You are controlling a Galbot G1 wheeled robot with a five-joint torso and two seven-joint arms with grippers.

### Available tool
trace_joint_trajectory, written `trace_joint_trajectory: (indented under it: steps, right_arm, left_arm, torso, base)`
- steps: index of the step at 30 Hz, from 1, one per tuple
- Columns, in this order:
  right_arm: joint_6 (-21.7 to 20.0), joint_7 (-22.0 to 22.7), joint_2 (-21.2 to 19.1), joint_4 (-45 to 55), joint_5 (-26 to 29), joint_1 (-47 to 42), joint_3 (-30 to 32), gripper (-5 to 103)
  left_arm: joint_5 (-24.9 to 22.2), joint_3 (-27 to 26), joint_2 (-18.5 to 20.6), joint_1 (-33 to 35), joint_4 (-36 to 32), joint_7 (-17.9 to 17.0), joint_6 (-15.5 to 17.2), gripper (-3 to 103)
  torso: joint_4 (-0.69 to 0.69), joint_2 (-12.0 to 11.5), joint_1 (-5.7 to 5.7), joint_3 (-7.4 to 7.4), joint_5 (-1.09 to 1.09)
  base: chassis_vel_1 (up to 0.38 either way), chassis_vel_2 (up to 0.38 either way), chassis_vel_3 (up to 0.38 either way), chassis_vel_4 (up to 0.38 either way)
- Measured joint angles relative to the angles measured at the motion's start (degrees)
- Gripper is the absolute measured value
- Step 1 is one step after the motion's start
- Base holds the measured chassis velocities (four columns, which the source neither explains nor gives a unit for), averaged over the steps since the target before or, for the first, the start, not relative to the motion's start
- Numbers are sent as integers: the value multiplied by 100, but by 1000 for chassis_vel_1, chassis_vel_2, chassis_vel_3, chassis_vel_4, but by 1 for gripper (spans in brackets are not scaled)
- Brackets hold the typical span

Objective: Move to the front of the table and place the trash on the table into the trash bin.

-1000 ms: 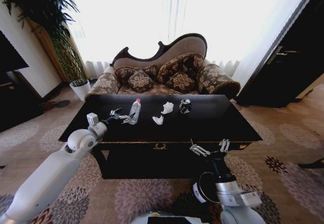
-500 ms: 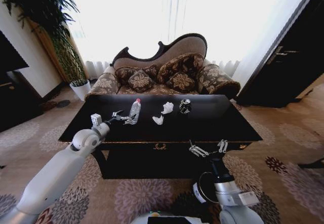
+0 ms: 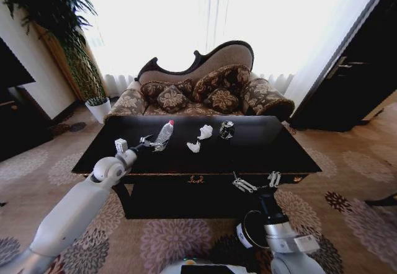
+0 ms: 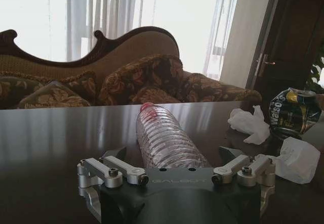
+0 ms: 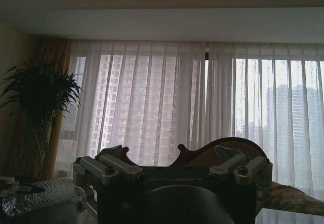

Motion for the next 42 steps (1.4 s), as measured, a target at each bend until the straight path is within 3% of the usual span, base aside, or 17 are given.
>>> trace_joint_trajectory:
  steps: [12,13,15,17,20,25,27,35,40,42]
  right_arm:
    - [24,-8,13,-75,-23,17,-36,100]
    - [41,-12,15,-101,-33,19,-46,100]
    - [46,-14,17,-111,-40,22,-53,100]
    - [46,-15,17,-112,-41,23,-56,100]
    - [47,-18,17,-129,-45,34,-71,100]
    - [48,-19,15,-140,-50,41,-90,100]
    - [49,-19,11,-151,-50,50,-115,100]
    - [72,-133,-54,-181,148,78,-176,100]
    - [-68,-355,-127,-120,845,85,-383,100]
    - [-109,-490,-165,-61,1361,79,-470,100]
  left_arm:
    - [33,27,-28,-6,119,68,-11,97]
    - [33,30,-47,-4,123,85,-17,85]
    - [31,22,-48,19,121,108,-24,74]
    - [31,15,-48,34,119,121,-25,74]
    - [37,-40,-45,127,81,160,-46,58]
    - [55,-112,-27,238,18,186,-76,52]
    - [94,-248,-12,420,-115,234,-94,42]
    - [198,-862,31,979,-819,293,-161,36]
    - [216,-1492,56,1437,-1540,442,-251,36]
    - [206,-1862,48,1786,-2001,510,-307,36]
  torso:
    - [0,0,0,0,0]
    - [0,0,0,0,0]
    - [0,0,0,0,0]
    - [0,0,0,0,0]
    - [0,0,0,0,0]
    - [0,0,0,0,1]
    - [0,0,0,0,-1]
    - [0,0,0,1,0]
    - [0,0,0,0,-1]
    - [0,0,0,0,-1]
  base:
    - [0,0,0,0]
    - [0,0,0,0]
    - [0,0,0,0]
    - [0,0,0,0]
    - [0,0,0,0]
    - [0,0,0,0]
    - [0,0,0,0]
    - [0,0,0,0]
    - [0,0,0,0]
    - [0,0,0,0]
